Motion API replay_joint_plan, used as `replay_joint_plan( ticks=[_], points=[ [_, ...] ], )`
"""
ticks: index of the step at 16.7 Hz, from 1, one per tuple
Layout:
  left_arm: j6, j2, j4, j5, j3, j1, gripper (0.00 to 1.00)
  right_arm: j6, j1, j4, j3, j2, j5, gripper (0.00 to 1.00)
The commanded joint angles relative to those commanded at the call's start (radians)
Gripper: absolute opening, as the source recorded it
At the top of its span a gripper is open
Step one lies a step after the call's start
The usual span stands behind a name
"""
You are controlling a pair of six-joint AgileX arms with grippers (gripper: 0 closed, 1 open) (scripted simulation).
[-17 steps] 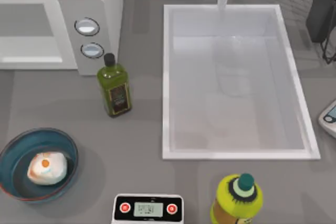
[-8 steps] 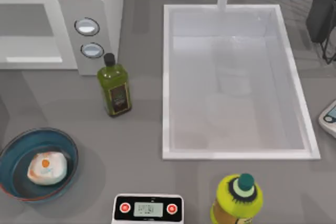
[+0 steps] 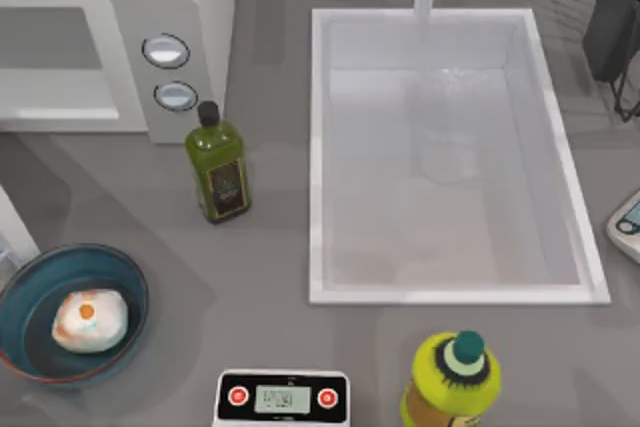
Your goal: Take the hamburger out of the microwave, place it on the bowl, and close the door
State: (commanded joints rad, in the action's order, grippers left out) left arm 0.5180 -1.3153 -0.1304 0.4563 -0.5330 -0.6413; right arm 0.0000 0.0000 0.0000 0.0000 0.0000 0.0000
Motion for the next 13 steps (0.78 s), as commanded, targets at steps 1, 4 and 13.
replay_joint_plan(
  ticks=[1, 4, 13],
  points=[
    [-0.041, 0.041, 0.012, -0.025, 0.035, 0.043, 0.0, 0.0, 0.0, 0.0, 0.0, 0.0, 0.0, 1.0],
    [-0.105, 0.105, 0.033, -0.071, 0.095, 0.108, 0.0, 0.0, 0.0, 0.0, 0.0, 0.0, 0.0, 1.0],
    [-0.195, 0.136, 0.034, -0.149, 0.116, 0.218, 0.0, 0.0, 0.0, 0.0, 0.0, 0.0, 0.0, 1.0]
  ],
)
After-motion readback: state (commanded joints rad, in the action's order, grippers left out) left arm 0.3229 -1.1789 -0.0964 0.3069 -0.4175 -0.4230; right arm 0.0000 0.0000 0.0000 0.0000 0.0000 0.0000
